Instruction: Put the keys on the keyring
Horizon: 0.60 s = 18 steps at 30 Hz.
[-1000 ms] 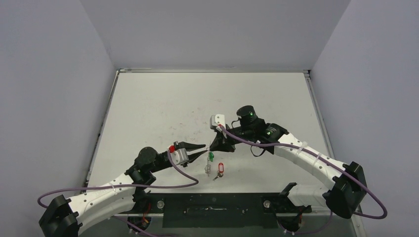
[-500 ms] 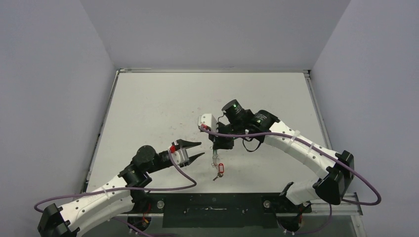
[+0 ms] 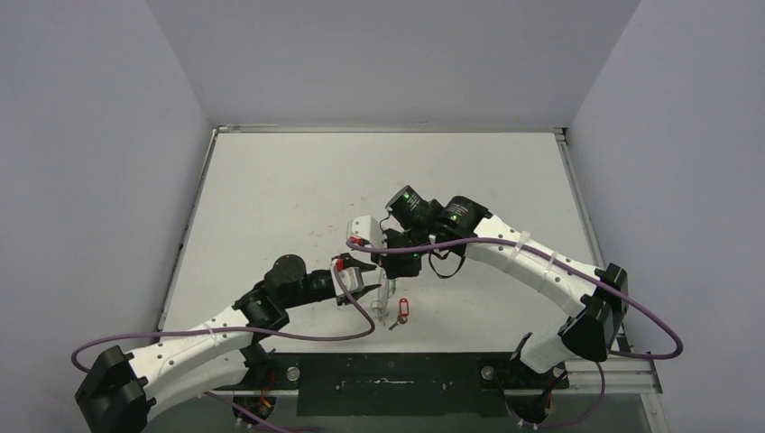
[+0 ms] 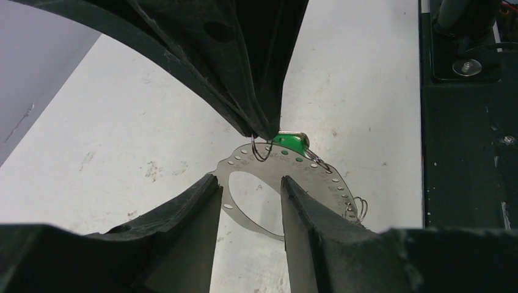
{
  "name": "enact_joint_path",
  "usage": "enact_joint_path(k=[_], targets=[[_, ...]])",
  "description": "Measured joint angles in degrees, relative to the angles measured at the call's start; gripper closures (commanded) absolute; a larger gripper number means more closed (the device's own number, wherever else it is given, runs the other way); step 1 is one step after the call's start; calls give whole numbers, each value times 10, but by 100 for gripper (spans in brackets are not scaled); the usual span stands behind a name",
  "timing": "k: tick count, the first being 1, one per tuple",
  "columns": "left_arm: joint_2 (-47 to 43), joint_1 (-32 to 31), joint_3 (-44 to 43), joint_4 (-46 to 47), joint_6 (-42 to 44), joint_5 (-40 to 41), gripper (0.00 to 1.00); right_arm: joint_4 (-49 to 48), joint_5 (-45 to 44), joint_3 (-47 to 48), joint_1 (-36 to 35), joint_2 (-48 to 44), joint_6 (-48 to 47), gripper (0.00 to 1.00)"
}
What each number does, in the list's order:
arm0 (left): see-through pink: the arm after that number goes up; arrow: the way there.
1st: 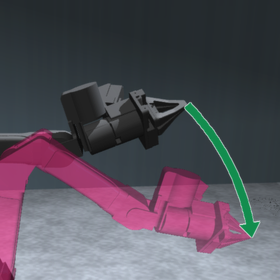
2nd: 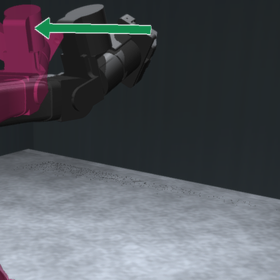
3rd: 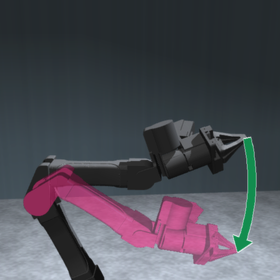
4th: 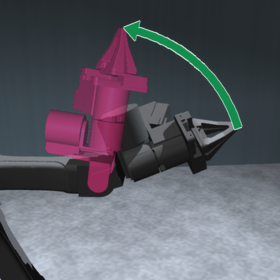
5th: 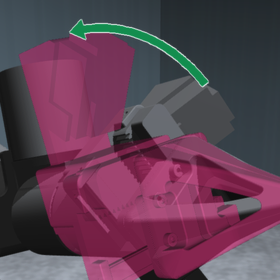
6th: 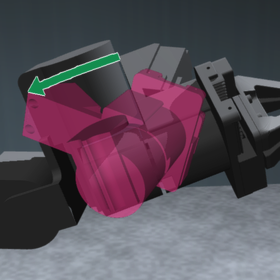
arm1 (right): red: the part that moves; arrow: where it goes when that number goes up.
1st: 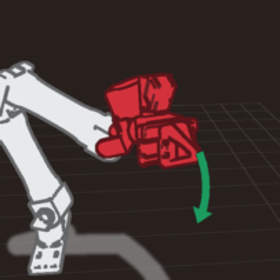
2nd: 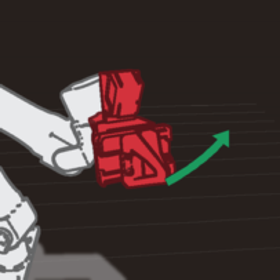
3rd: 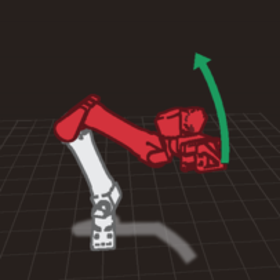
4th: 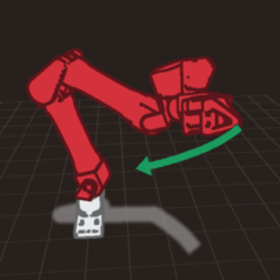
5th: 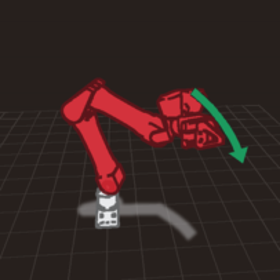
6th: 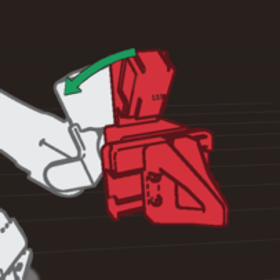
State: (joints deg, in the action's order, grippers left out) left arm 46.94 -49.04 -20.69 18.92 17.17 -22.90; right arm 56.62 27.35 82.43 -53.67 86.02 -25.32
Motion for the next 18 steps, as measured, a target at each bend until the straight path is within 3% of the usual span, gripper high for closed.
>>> enact_joint_path(k=[8,18], targets=[[38,0,-3,40,-6,-23,68,5,-2,2,-6,1,0,100],[67,0,-3,84,-20,-51,93,5,-8,2,-8,1,1,100]])
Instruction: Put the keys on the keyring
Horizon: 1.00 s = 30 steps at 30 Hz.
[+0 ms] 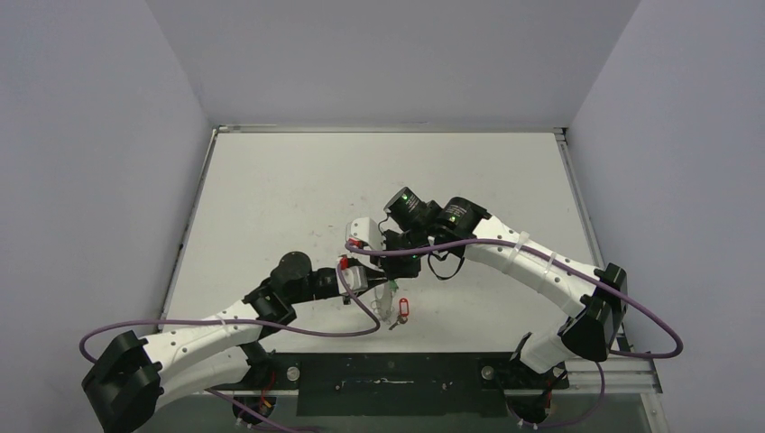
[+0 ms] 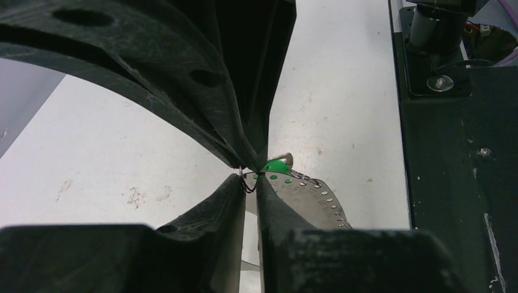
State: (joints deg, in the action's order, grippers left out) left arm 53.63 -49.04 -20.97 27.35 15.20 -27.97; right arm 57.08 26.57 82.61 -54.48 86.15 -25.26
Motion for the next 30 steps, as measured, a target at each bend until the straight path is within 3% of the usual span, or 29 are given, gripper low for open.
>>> enact_joint_path(k=[2,8,14,18,27,30], targets=[[1,0,0,0,0,-3,99,0,-2,0,0,0,0,100],[2,0,0,0,-6,-3,100,1,-3,0,0,0,0,97],[1,0,1,8,-16,0,100,-6,-12,-1,0,0,1,64],[-9,0,12,31,-25,2,100,-36,-5,-19,8,-5,2,53],[-7,0,56,122,-48,7,100,-173,143,-171,130,-119,0,50],[0,0,61,145,-52,7,100,-212,181,-208,139,-153,-9,52]])
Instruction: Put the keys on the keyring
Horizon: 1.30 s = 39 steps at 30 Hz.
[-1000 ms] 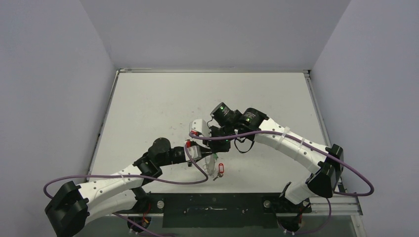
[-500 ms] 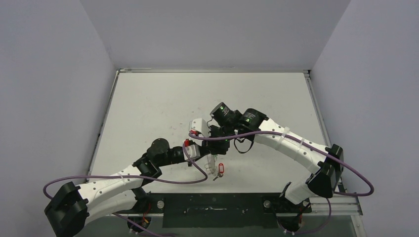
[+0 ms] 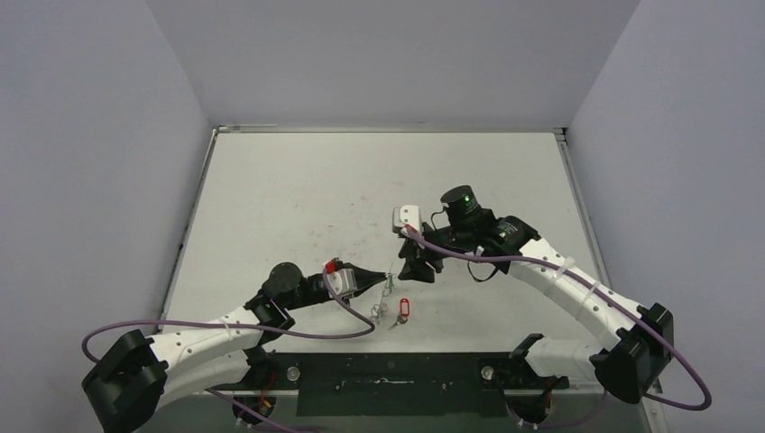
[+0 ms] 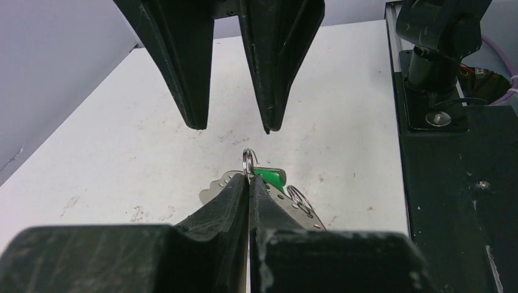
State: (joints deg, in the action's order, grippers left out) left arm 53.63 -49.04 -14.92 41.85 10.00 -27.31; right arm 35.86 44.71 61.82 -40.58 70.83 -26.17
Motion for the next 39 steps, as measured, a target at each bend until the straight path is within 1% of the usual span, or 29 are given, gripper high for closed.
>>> enact_joint_path(k=[5,8,14,17,25,26,30,36,39], targets=[[2,0,2,28,-3,-2,100,-46,53,-28,0,-19,-16,57],[2,0,2,40,-3,-2,100,-60,70,-36,0,-18,-20,61],[2,0,2,49,-3,-2,100,-90,84,-56,0,-18,-18,73],[2,0,2,49,-3,-3,100,-102,87,-63,0,-18,-13,76],[2,0,2,49,-3,-4,100,-129,92,-63,0,-18,3,77],[2,0,2,49,-3,-4,100,-132,94,-63,0,-18,5,78],[2,0,2,49,-3,-3,100,-136,101,-65,0,-18,11,99],[2,0,2,48,-4,-3,100,-134,103,-65,0,-18,11,100],[-3,0,2,42,-3,-3,82,-129,102,-64,0,-18,11,100]])
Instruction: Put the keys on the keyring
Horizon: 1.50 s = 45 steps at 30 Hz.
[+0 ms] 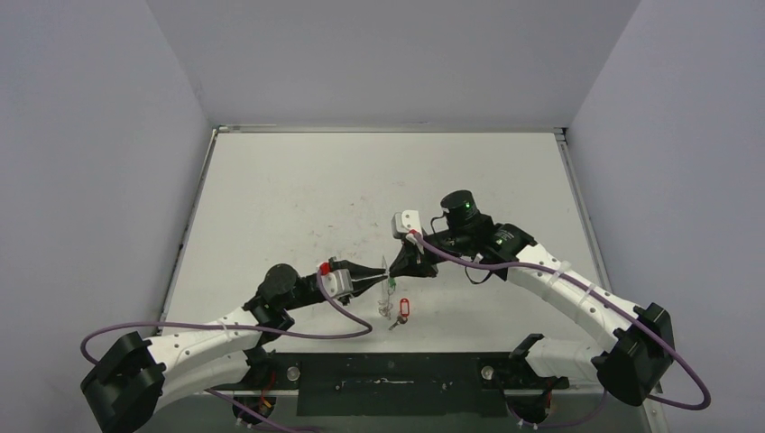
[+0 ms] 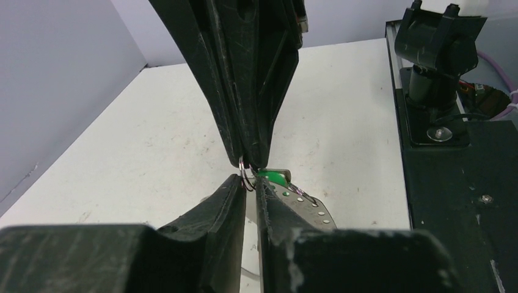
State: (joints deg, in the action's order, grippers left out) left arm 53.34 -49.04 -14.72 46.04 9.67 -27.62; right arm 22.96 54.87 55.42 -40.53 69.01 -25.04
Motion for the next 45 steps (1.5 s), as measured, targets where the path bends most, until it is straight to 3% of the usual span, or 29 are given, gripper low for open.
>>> enact_joint_path(k=[2,5,12,21,26,32,45], targets=[[-9,0,0,-6,0,4,74,19,-6,7,-1,1,0,100],[-35,0,0,-14,5,14,70,66,-29,32,-3,11,-4,100],[-84,0,-1,-70,18,39,68,177,-124,116,-29,54,0,100],[-71,0,-27,-140,33,45,65,301,-250,243,-90,139,4,100],[-45,0,-41,-147,35,44,66,329,-274,274,-106,160,15,100],[-17,0,-54,-147,37,41,76,343,-277,279,-110,161,26,100],[18,0,-64,-146,37,26,82,347,-277,286,-113,177,37,100]])
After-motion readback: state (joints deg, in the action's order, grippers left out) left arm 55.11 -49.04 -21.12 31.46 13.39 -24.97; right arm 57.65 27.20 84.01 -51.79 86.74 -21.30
